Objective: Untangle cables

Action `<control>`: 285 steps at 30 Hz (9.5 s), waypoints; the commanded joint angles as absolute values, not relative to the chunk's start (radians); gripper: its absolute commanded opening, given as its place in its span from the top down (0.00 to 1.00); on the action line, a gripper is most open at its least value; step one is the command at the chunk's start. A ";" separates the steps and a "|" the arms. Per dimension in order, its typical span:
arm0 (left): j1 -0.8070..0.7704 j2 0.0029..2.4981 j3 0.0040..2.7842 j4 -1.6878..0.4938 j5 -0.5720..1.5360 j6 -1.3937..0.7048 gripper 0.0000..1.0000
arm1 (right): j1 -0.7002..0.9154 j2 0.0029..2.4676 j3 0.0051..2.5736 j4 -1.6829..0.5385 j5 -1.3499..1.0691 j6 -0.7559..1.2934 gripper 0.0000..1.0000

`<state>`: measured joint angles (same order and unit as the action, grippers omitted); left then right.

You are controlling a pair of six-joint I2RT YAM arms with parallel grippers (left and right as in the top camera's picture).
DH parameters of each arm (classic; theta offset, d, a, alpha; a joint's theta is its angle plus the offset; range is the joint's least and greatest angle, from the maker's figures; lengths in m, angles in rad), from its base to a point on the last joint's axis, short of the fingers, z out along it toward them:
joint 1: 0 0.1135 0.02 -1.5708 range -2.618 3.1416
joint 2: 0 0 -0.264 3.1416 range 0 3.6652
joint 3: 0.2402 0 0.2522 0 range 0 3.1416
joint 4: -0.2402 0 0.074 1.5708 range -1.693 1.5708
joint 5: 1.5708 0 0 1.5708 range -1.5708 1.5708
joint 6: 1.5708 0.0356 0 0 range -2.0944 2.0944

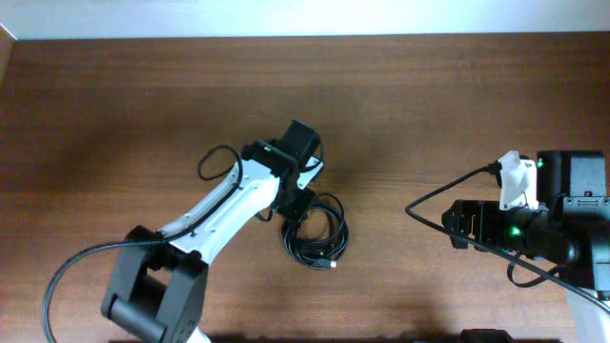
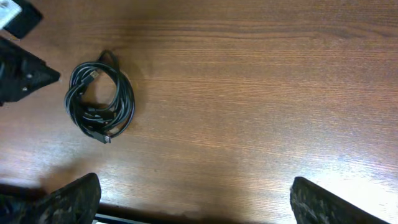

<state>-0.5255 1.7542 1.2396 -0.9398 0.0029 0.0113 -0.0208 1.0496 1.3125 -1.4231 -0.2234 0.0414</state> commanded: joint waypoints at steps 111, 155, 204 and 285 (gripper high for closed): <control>-0.573 1.068 1.452 -1.096 -0.579 -0.080 0.36 | 0.518 1.645 1.167 -0.809 -0.255 0.020 0.04; -0.395 1.341 1.390 -1.043 0.620 0.464 0.22 | 0.739 1.165 1.662 -0.947 0.242 0.102 0.96; -0.483 1.673 1.390 -1.200 0.732 0.879 0.31 | 0.103 1.933 2.177 -1.459 -0.025 0.019 0.96; -0.124 1.100 1.442 -1.008 0.248 0.326 0.01 | 0.363 1.267 2.164 -0.726 0.941 -0.529 0.96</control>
